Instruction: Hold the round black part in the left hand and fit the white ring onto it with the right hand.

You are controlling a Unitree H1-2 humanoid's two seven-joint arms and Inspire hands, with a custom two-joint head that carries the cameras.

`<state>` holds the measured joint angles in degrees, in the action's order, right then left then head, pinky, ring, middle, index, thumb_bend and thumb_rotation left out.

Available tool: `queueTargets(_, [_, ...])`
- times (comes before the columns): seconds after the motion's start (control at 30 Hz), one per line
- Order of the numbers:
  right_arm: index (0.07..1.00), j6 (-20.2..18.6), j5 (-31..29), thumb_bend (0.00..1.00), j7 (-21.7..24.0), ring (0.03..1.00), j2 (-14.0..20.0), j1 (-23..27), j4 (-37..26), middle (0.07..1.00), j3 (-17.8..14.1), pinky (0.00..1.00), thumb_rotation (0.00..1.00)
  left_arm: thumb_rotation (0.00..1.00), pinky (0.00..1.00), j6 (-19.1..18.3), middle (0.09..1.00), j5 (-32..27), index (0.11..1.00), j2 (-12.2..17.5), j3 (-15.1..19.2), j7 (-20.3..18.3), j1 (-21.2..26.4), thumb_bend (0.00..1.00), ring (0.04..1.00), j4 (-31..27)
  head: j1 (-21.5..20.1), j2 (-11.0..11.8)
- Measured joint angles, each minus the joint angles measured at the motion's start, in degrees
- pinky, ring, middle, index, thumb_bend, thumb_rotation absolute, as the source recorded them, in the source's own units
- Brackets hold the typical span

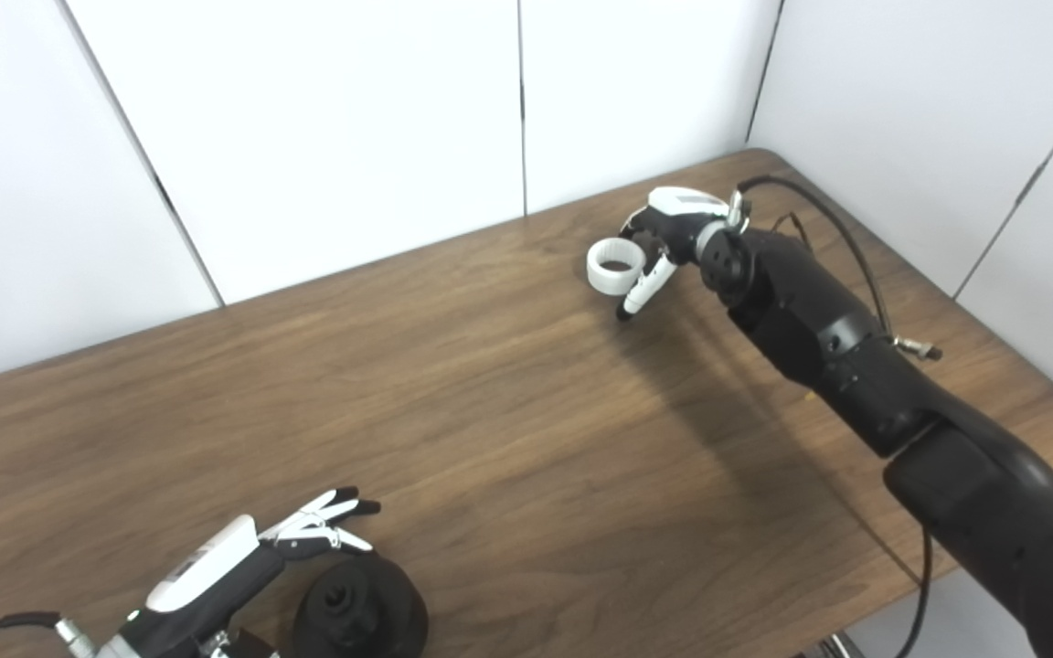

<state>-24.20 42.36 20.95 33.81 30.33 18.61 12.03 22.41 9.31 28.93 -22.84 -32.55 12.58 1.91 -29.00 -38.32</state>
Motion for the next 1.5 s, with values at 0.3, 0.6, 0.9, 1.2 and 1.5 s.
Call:
queueTargets(0.3, [0.639, 2.6, -2.8, 0.74, -7.2, 0.831, -0.6, 0.0, 1.1, 0.834, -0.5, 0.76, 0.21, 0.06, 0.92, -0.1, 0.935, 0.0, 0.487, 0.0, 0.0, 0.0, -0.1, 0.52, 1.0, -0.1, 0.4, -0.4])
queueTargets(0.6, [0.63, 2.7, -3.3, 0.74, -8.7, 0.827, -1.2, -0.2, 1.8, 0.823, -0.1, 0.76, 0.2, 0.06, 0.92, -0.3, 0.936, 0.3, 0.487, 0.1, 0.1, 0.0, -0.2, 0.52, 1.0, -0.5, 0.8, -0.8])
queueTargets(0.9, [0.621, 2.7, -3.4, 0.76, -10.0, 0.819, -1.6, -0.2, 2.0, 0.808, 0.4, 0.75, 0.16, 0.06, 0.94, -0.5, 0.94, 0.3, 0.487, 0.3, 0.0, 0.0, -0.3, 0.52, 1.0, -0.7, 0.8, -1.1])
queueTargets(1.2, [0.487, 2.7, -3.6, 0.53, -10.6, 0.815, -1.6, -0.2, 2.1, 0.798, 0.5, 0.73, 0.13, 0.06, 0.93, -1.1, 0.937, 0.2, 0.487, 0.4, 0.0, -0.1, -0.5, 0.52, 1.0, -1.1, 0.7, -1.2])
queueTargets(1.5, [0.484, 2.9, -3.2, 0.52, -11.5, 0.81, -1.4, -0.3, 2.0, 0.783, 1.2, 0.72, 0.13, 0.06, 0.93, -1.2, 0.939, 0.1, 0.487, 0.5, 0.2, -0.1, -0.4, 0.52, 1.0, -1.2, 0.5, -1.5])
